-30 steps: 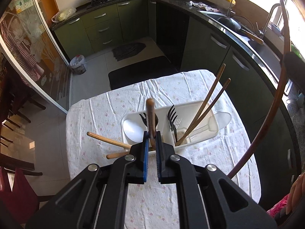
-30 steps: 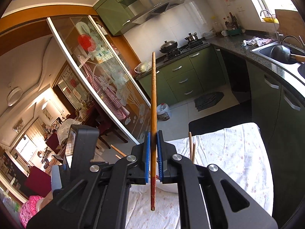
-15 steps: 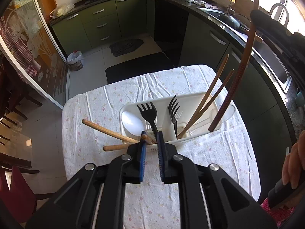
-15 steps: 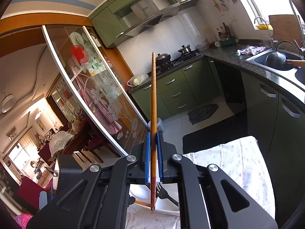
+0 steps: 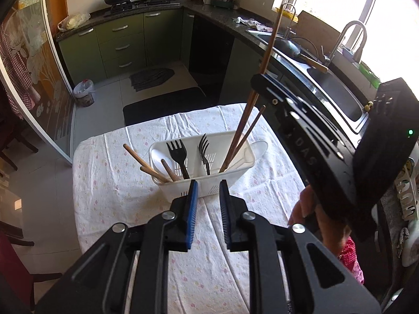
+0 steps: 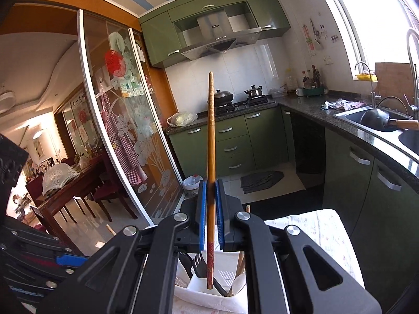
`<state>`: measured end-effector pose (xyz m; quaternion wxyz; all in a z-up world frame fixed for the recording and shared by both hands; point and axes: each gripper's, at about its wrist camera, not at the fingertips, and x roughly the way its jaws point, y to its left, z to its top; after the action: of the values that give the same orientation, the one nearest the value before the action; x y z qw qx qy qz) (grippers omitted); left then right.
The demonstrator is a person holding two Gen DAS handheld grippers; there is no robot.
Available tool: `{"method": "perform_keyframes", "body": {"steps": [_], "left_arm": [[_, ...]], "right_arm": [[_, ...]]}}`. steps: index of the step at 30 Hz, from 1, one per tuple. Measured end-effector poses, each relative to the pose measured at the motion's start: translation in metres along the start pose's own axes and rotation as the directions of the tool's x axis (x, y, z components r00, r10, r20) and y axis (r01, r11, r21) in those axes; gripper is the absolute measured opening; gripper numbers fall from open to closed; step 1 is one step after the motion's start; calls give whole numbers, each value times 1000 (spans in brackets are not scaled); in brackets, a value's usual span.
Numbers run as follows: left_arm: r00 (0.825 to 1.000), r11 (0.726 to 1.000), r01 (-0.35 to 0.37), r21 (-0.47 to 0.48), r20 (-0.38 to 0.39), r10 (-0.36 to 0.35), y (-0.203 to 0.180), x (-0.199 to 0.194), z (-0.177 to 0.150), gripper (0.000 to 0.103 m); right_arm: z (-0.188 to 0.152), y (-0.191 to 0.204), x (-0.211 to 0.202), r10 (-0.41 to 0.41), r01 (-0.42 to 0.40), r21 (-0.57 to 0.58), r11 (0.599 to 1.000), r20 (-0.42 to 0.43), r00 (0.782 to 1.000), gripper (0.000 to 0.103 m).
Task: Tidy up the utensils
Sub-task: 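Lower the chopstick into the caddy and open the right tool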
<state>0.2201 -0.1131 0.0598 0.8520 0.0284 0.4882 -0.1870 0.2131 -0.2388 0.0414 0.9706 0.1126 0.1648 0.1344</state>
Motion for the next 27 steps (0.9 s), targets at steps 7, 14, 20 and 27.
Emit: {"method": "perform_keyframes", "body": {"steps": [7, 14, 20, 27], "left_arm": [[997, 998, 50, 24, 65, -52, -8, -29, -32, 18], [994, 996, 90, -12, 71, -89, 6, -29, -70, 18], [991, 990, 129, -61, 37, -127, 23, -10, -100, 18], [990, 985, 139, -100, 2, -139, 39, 9, -123, 18]], "right_arm": [[-42, 9, -2, -30, 34, -63, 997, 51, 998, 8], [-77, 21, -3, -47, 58, -112, 992, 102, 994, 8], [-94, 21, 6, -57, 65, -103, 993, 82, 995, 8], [-108, 21, 6, -59, 67, -117, 991, 71, 996, 12]]}}
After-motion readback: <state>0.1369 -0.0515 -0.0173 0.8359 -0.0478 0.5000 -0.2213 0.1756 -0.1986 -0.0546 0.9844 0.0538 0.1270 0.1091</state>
